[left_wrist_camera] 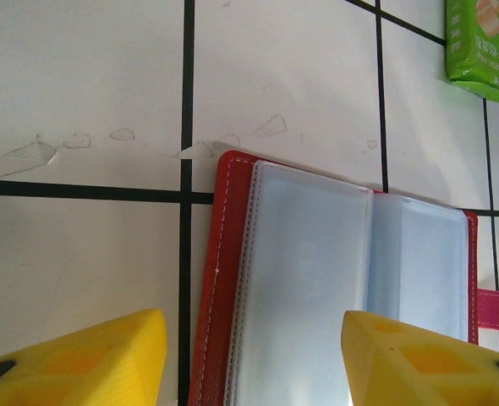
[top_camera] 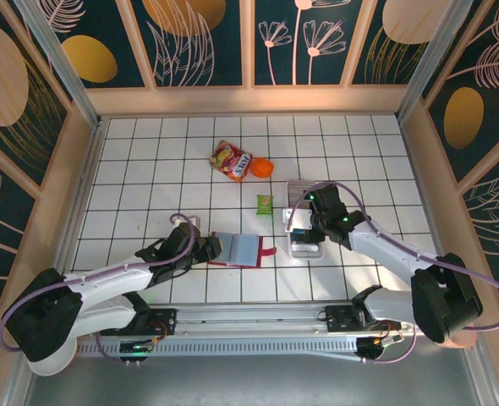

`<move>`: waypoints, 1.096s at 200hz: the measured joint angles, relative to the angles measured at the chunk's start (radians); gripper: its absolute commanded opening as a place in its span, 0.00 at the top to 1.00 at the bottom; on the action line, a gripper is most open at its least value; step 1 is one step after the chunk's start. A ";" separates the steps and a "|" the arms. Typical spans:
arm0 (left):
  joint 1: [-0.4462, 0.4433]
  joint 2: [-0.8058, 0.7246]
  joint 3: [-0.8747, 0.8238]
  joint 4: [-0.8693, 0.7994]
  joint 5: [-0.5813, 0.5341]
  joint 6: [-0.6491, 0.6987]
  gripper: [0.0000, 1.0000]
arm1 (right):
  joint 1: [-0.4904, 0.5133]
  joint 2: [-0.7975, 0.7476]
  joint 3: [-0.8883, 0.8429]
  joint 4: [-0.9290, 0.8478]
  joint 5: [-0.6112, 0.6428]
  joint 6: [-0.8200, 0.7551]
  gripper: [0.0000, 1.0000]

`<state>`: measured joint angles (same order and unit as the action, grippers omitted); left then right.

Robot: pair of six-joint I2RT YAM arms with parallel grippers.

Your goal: Put the credit cards into the card holder

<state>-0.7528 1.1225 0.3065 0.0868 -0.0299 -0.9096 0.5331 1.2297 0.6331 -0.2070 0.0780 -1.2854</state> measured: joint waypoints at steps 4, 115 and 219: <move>0.000 0.000 0.000 0.000 0.000 0.000 0.43 | 0.001 0.003 0.000 0.001 0.000 0.000 0.01; 0.000 0.000 -0.008 0.018 0.005 0.000 0.44 | 0.027 0.056 0.000 0.033 0.000 -0.018 0.01; 0.000 0.003 -0.028 0.048 0.036 -0.008 0.48 | 0.032 0.052 0.013 0.020 0.030 -0.040 0.26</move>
<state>-0.7528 1.1252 0.2787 0.1345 0.0059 -0.9173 0.5648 1.2819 0.6460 -0.1867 0.1081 -1.3254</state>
